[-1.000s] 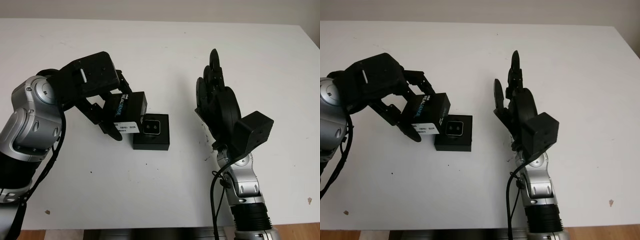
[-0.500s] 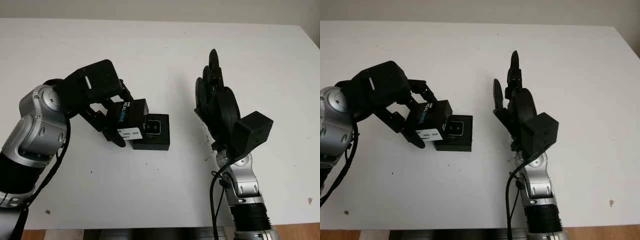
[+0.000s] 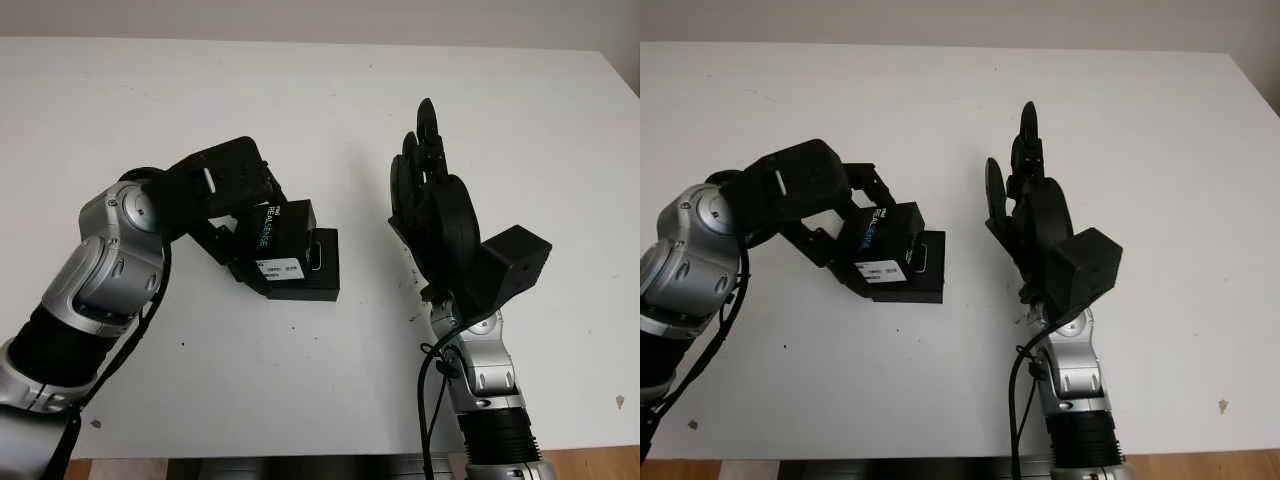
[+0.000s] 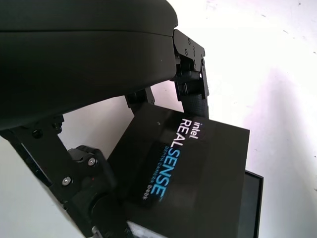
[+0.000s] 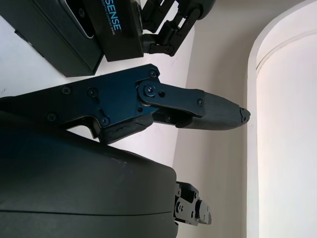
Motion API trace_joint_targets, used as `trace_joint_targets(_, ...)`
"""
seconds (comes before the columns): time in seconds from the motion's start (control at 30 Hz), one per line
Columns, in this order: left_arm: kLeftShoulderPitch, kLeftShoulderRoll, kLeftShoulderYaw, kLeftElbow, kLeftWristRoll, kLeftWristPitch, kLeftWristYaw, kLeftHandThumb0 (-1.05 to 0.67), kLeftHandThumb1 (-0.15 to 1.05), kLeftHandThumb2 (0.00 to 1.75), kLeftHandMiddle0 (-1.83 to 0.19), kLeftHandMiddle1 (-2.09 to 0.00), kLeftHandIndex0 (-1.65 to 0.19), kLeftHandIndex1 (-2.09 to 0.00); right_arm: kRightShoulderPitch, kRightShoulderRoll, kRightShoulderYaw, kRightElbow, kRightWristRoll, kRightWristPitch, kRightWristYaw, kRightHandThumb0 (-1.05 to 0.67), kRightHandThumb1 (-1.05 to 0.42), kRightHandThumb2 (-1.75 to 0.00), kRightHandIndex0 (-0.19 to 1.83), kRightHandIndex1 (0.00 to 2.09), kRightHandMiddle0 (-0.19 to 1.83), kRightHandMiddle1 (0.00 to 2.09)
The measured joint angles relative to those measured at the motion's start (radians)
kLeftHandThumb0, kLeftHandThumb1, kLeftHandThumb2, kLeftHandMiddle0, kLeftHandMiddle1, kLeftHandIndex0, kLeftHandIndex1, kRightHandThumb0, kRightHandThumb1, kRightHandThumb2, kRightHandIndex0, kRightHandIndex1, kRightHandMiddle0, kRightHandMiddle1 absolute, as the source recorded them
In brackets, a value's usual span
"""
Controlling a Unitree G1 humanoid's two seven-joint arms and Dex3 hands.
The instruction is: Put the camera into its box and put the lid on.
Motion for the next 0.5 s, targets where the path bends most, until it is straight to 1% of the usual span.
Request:
trace_joint_targets(0.17,0.001,-0.015,0.000,-0.002,0.000,0.001,0.001,-0.26,1.04,0.05,-0.38,-1.76,-0.20,-1.65,0.000,0.003,0.000,0.000,0.007,-0.014,0.004,-0.77,-1.05,-0.55,-0.19,0.00,-0.19,0.00)
trace_joint_targets(0.3,0.003,-0.019,-0.003,-0.016,0.000,0.012,-0.001,-0.26,1.04,0.06,-0.35,-1.71,-0.18,-1.65,0.000,0.006,0.001,0.000,0.007,-0.017,0.004,-0.77,-1.05,-0.55,-0.19,0.00,-0.19,0.00)
trace_joint_targets(0.5,0.008,-0.020,-0.010,-0.035,-0.003,0.022,-0.010,-0.28,1.05,0.06,-0.38,-1.71,-0.21,-1.65,0.000,0.007,0.002,0.001,0.005,-0.018,0.001,-0.77,-1.05,-0.54,-0.19,0.00,-0.19,0.00)
